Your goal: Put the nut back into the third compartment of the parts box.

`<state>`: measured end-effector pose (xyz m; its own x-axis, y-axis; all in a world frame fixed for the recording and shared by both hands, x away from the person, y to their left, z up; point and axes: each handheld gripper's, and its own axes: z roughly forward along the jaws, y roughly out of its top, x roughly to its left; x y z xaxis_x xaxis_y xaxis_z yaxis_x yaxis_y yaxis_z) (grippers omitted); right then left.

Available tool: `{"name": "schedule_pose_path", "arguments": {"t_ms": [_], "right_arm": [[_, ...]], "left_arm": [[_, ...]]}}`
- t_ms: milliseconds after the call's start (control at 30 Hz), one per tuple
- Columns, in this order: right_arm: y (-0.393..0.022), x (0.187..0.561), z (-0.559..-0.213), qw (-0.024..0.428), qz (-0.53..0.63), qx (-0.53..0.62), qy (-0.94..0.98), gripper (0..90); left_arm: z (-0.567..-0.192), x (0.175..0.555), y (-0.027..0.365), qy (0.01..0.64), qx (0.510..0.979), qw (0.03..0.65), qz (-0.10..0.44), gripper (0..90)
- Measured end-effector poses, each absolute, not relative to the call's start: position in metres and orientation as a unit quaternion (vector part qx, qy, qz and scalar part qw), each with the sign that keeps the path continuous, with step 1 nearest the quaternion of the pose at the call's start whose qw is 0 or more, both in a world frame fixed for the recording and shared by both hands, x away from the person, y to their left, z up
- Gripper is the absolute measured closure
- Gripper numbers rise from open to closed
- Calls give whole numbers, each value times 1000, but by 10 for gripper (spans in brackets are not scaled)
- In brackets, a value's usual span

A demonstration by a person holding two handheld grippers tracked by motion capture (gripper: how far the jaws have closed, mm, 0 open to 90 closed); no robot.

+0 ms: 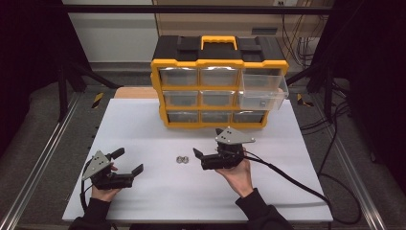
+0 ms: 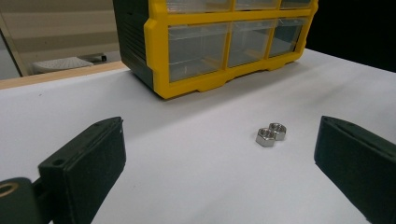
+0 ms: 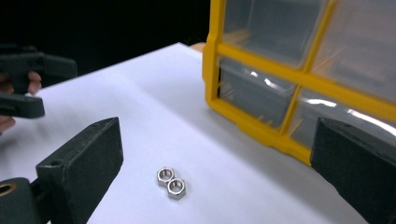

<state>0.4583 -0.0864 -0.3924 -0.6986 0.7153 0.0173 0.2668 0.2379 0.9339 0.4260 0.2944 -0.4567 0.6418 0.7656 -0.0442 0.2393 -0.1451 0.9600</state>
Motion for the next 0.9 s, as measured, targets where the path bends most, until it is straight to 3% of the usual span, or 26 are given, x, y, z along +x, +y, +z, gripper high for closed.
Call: {"name": "schedule_pose_path", "arguments": {"t_ms": [600,900], "right_arm": [[-44,489,-441,184,482,328,791,43],[-35,502,-466,166,450,348,806,98]], "left_arm": [[-457,426,295,349,718,553,237,20],[-456,426,295,349,718,553,237,20]]}}
